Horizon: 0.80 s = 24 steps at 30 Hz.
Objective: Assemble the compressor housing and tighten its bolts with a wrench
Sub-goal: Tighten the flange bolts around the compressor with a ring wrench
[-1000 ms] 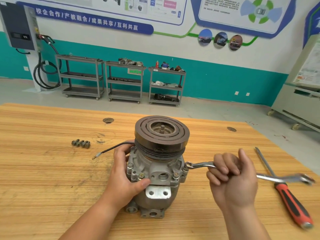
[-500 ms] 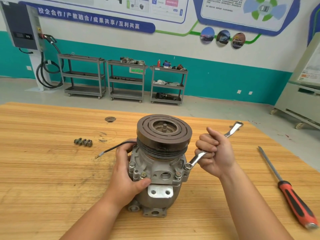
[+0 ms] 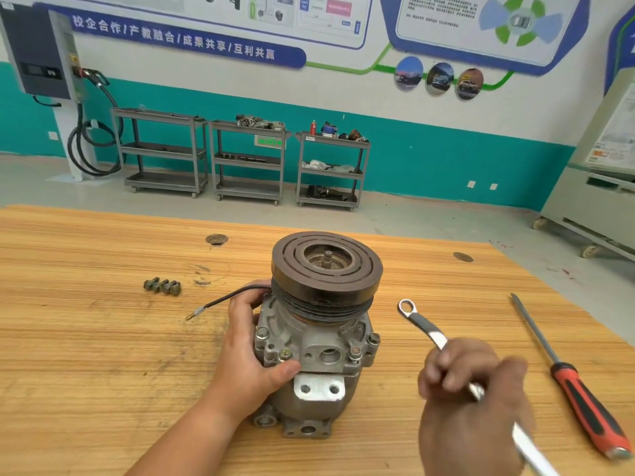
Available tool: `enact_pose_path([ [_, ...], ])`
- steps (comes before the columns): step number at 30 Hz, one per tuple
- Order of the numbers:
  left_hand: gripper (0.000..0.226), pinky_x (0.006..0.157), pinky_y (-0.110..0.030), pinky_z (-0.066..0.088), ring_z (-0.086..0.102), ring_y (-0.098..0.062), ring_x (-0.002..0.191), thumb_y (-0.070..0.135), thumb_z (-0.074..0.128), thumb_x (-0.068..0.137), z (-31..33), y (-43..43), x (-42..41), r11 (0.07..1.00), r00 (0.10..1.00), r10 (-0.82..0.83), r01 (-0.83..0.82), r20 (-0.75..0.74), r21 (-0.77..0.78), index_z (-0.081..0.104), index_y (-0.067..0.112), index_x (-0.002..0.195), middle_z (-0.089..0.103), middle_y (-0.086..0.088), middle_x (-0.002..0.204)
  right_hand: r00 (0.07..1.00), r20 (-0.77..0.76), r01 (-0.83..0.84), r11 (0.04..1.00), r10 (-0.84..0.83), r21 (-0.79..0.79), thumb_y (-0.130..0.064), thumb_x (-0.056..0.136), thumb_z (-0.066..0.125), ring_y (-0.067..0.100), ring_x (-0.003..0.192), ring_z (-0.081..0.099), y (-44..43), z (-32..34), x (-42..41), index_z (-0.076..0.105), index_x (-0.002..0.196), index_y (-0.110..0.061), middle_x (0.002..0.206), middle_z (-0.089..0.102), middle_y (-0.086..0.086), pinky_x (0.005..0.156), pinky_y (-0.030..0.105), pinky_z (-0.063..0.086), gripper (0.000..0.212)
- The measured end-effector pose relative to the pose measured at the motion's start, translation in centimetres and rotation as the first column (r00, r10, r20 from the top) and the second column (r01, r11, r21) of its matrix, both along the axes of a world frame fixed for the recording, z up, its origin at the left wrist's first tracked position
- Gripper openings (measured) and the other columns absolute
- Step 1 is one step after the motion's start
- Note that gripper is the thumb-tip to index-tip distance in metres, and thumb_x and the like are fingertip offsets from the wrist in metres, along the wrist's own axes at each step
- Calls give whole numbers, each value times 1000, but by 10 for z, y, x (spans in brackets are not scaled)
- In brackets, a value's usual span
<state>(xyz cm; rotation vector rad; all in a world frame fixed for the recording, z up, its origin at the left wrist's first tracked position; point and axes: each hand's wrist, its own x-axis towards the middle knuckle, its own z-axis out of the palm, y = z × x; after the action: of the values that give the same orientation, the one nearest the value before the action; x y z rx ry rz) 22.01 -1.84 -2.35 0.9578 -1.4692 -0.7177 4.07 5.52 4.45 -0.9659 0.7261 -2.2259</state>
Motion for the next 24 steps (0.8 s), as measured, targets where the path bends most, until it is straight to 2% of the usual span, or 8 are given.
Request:
enact_pose_path([
  [2,108,88,-25,49,59,-11,110,92,61,39,1,0,0,1000,1000,-11,11,-14,4,34,32,124,54,-14,122,982,76,-183,971,173,151,-56,75,51,7,34,33,-13,5,-18,43,33,-20,46,44,-4,37,10,29,56],
  [4,107,87,-25,49,59,-11,110,90,64,41,2,0,0,1000,999,-28,28,-27,-4,34,31,125,53,-14,124,886,225,-455,855,406,247,-56,79,43,4,31,18,-29,8,-33,37,35,-23,43,35,-5,31,12,22,56],
  [7,107,91,-40,51,59,-19,113,86,68,43,1,-1,0,998,997,-55,55,-60,-9,35,29,128,51,-16,127,725,349,-685,673,593,280,-58,80,41,3,35,7,-54,11,-48,36,37,-22,39,32,-8,25,14,17,57],
  [11,110,93,-58,46,56,-30,116,85,70,41,-1,-1,1,998,997,-51,52,-55,20,35,28,129,50,-17,128,558,322,-829,495,765,259,-59,86,39,2,33,12,-83,12,-51,40,38,-20,37,34,-9,24,12,19,62],
  [14,109,92,-50,50,59,-22,113,86,68,43,0,-1,1,999,998,-37,38,-41,21,36,27,128,52,-15,126,410,306,-909,359,859,211,-58,85,41,2,32,16,-96,11,-53,40,39,-20,40,28,-8,25,12,21,60],
  [16,108,92,-45,51,60,-19,112,86,68,43,1,-1,1,999,999,-35,36,-34,15,35,27,128,52,-14,126,365,322,-929,318,873,190,-57,84,42,2,32,17,-102,9,-55,40,39,-20,39,32,-7,25,12,24,58],
  [21,110,92,-48,50,59,-24,113,86,69,43,1,-1,1,999,998,-49,49,-42,17,35,25,129,51,-15,127,186,362,-976,130,913,173,-48,81,65,4,34,22,-119,3,-59,33,48,-21,46,28,-6,29,14,22,53],
  [24,110,92,-47,50,58,-22,114,86,67,45,1,-1,2,999,999,-41,41,-23,0,36,23,129,51,-10,126,85,457,-993,40,885,108,-39,83,66,4,35,21,-123,1,-56,33,51,-20,47,29,-5,32,13,15,49],
])
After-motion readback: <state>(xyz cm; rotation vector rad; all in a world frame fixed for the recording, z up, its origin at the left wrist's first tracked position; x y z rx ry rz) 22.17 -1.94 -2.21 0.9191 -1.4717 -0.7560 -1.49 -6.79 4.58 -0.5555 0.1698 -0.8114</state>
